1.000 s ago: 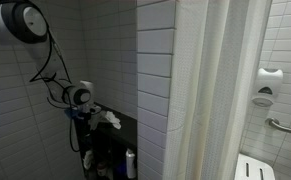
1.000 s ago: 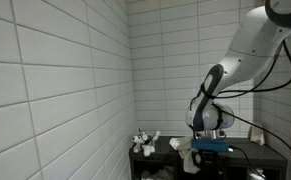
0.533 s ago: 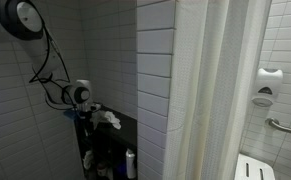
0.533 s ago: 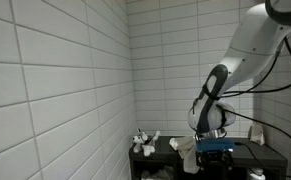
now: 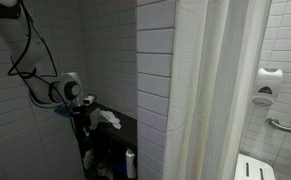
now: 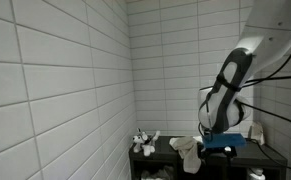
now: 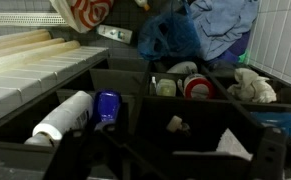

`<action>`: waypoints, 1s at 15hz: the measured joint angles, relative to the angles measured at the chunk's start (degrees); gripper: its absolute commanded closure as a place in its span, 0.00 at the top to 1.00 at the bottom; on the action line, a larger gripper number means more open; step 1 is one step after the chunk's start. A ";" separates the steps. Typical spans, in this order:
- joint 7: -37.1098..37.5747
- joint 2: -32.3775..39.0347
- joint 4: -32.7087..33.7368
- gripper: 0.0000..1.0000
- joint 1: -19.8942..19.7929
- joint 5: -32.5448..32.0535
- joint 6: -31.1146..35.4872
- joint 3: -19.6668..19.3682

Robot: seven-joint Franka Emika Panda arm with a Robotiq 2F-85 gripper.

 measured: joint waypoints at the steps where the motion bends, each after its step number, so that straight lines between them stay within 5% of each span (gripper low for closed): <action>1: 0.52 -1.46 -1.65 1.00 0.15 -0.92 1.44 -0.17; 8: 3.33 -8.51 -10.82 1.00 0.21 -3.82 10.90 -0.65; 15: 3.35 -9.75 -12.24 1.00 0.21 -3.82 11.68 -0.65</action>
